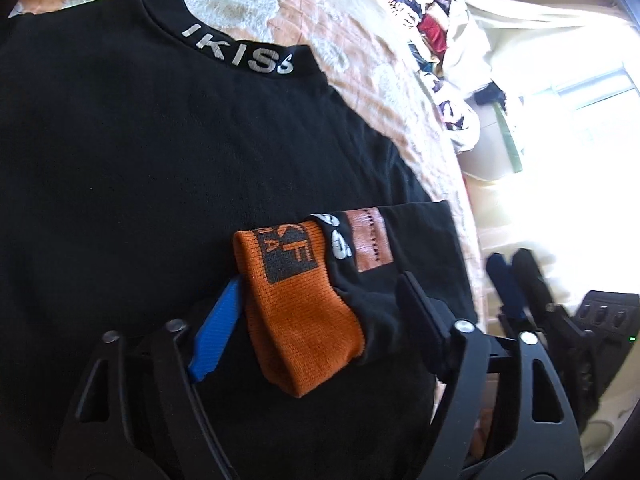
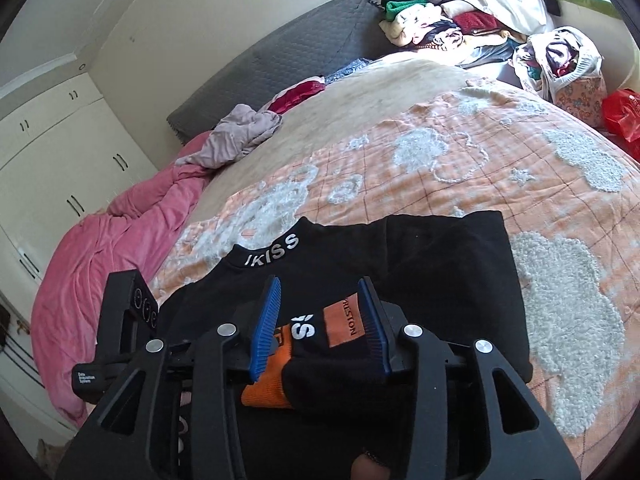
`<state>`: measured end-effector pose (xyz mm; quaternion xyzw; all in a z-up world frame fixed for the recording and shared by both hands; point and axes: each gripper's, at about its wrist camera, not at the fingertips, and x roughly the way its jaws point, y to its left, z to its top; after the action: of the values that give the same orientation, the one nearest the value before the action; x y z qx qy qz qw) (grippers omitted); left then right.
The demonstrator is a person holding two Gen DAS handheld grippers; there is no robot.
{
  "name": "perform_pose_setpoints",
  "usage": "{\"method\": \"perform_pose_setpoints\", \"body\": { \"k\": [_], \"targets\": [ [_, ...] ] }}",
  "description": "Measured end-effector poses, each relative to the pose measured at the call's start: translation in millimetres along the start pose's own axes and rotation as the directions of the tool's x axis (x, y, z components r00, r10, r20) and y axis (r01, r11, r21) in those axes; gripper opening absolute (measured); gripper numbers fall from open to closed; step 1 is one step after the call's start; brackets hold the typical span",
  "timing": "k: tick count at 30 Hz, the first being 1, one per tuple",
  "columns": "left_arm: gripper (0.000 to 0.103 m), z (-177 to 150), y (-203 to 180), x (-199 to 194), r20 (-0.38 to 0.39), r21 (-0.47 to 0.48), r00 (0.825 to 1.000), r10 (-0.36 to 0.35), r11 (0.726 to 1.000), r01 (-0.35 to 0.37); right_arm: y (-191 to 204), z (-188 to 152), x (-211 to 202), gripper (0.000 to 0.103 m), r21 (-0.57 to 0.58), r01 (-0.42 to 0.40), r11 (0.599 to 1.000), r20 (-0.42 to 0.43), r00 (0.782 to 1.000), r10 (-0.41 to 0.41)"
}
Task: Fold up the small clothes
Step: 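Lay the sleeve on the shirt body and open the right tool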
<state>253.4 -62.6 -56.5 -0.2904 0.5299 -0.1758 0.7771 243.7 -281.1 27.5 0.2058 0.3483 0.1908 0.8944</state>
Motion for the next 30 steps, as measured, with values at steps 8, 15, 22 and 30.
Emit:
{"method": "perform_pose_setpoints", "body": {
  "k": [8, 15, 22, 30],
  "targets": [
    [0.009, 1.0, -14.4, -3.2, 0.073, 0.113, 0.995, 0.068, 0.991, -0.076, -17.7, 6.3, -15.6, 0.045, 0.033, 0.065, 0.997, 0.030, 0.997, -0.066],
    [0.009, 10.9, -22.5, -69.7, 0.217, 0.167, 0.975, 0.048, 0.982, -0.085, -44.7, 8.3, -22.0, 0.049, 0.100, 0.161, 0.982, 0.033, 0.986, -0.165],
    [0.009, 12.0, -0.4, -116.8, 0.302, 0.136, 0.951, 0.062, 0.985, -0.108, -42.5, 5.7, -18.2, 0.050, 0.092, 0.175, 0.980, 0.018, 0.984, -0.177],
    [0.009, 7.0, 28.3, -145.8, 0.345, 0.087, 0.933, 0.101, 0.986, -0.139, -31.0, 2.7, -8.9, 0.050, 0.040, 0.184, 0.982, -0.005, 0.983, -0.184]
  ]
}}
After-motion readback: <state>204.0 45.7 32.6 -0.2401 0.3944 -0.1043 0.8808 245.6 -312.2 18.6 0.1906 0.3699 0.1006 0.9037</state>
